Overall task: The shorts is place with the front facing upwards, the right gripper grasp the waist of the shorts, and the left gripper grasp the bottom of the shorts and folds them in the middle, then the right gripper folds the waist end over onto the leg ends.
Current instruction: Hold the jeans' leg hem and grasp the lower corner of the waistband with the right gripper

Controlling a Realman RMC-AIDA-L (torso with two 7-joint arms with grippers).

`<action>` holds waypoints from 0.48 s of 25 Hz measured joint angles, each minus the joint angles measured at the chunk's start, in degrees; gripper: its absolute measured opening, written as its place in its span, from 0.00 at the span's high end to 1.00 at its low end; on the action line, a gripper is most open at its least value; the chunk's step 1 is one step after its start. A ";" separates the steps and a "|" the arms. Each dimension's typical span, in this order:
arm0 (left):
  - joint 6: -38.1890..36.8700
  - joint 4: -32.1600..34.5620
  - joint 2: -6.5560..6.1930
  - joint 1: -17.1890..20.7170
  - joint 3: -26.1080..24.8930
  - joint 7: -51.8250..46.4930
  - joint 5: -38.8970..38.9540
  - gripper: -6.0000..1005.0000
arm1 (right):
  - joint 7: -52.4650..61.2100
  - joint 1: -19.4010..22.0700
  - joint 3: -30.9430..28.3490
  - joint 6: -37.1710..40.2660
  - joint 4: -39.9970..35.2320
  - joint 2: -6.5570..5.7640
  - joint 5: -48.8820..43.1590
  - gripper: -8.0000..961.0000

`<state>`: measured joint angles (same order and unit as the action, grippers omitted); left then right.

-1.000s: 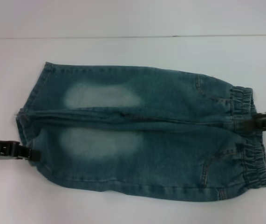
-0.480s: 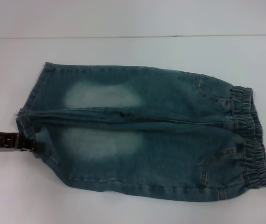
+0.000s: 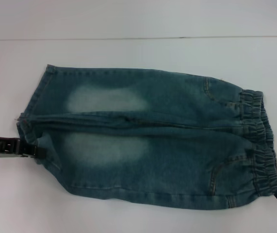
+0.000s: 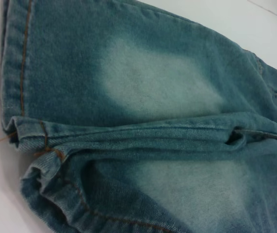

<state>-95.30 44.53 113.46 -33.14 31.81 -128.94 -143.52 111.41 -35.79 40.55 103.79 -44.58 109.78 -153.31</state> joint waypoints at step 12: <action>0.49 -0.24 0.00 0.01 0.00 0.01 0.00 0.92 | 0.24 -1.64 0.20 -1.54 0.81 1.34 -1.97 0.08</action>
<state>-94.82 44.29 113.46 -33.13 31.82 -128.93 -143.52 111.64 -37.43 40.75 102.25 -43.77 111.12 -155.28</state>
